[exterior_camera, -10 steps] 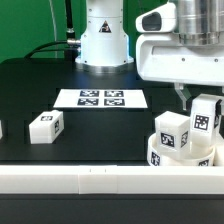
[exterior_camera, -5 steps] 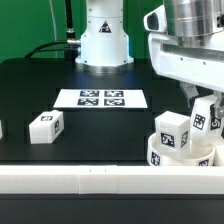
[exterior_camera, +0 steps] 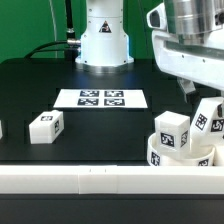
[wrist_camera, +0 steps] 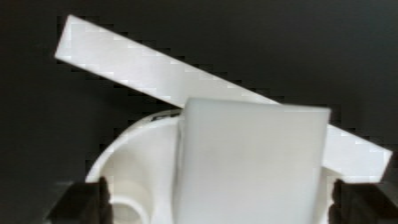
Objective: Assemble stool
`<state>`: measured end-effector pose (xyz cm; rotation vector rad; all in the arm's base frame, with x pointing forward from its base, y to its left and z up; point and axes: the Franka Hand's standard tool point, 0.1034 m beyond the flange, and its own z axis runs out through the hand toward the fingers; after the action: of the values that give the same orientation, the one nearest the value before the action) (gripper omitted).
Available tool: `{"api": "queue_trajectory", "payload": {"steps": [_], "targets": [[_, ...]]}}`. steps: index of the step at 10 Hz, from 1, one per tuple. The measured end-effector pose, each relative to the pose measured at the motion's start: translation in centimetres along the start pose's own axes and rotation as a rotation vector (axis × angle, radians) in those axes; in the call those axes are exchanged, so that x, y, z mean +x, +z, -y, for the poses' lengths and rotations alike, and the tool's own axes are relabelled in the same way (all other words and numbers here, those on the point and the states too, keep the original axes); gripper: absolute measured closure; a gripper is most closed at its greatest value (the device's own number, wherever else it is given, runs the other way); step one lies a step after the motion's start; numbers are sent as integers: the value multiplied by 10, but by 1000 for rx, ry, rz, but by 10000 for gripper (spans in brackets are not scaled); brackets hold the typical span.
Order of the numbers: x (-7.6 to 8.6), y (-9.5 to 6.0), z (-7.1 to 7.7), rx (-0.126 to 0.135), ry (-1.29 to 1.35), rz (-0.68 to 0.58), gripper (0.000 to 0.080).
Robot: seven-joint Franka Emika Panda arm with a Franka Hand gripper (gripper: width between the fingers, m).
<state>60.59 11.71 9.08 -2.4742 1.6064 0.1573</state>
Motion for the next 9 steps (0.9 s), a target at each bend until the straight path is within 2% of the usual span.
{"api": "queue_trajectory", "payload": {"steps": [3,4,6,8,9], "targets": [[-4,-20,6,11,-105,1,151],[-4,-16,4,5,-105,3,150],[-4,-14,3,1,-299,2,150],[-9,-14,0,-51,-562,-1,150],[-11,-15,2,-65,-642,-1,150]]}}
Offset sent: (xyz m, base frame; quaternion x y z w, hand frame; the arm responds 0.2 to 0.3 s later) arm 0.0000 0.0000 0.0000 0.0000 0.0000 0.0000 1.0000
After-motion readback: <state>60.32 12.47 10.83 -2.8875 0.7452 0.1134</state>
